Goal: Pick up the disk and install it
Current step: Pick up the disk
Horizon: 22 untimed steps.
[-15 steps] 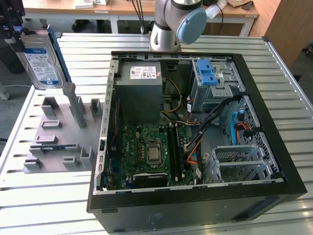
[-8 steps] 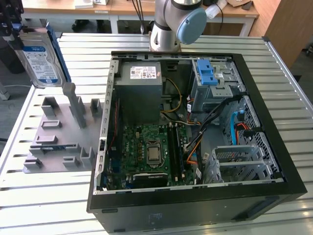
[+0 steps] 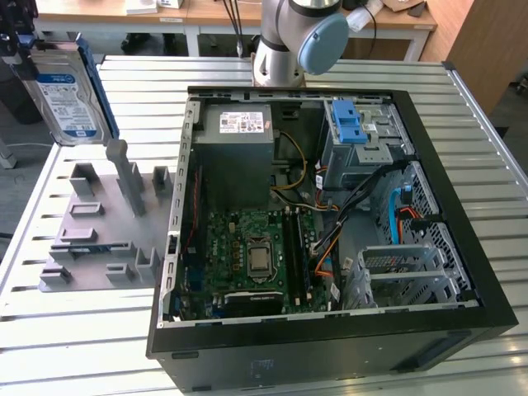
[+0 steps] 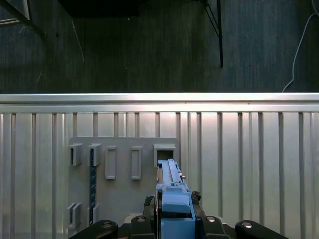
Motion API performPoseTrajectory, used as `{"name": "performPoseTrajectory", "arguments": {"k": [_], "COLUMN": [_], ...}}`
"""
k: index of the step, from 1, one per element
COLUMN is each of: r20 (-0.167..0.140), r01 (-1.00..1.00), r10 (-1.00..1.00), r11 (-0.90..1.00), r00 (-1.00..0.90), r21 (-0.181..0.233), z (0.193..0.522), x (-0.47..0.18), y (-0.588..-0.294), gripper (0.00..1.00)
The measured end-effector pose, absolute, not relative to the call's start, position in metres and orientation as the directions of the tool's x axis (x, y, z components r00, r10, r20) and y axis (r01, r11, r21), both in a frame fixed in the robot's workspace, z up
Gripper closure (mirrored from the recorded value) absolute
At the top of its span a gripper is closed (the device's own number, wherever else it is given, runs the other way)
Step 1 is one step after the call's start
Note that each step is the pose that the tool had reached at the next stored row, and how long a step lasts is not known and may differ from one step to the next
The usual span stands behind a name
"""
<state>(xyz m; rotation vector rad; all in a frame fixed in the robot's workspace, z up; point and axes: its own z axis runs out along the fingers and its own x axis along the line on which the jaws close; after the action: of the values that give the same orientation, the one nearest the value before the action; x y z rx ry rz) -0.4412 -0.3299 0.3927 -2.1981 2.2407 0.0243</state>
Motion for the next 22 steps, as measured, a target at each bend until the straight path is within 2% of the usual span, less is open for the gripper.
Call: {"name": "performPoseTrajectory", "arguments": {"k": [22], "r20": [-0.013], "r01": [-1.000], "r10": [-1.000], "r11": [0.019], "r00": [-0.019], "r21": [0.009], "z": [0.410], "x": [-0.441], "y": [-0.330], "gripper": [0.64]}}
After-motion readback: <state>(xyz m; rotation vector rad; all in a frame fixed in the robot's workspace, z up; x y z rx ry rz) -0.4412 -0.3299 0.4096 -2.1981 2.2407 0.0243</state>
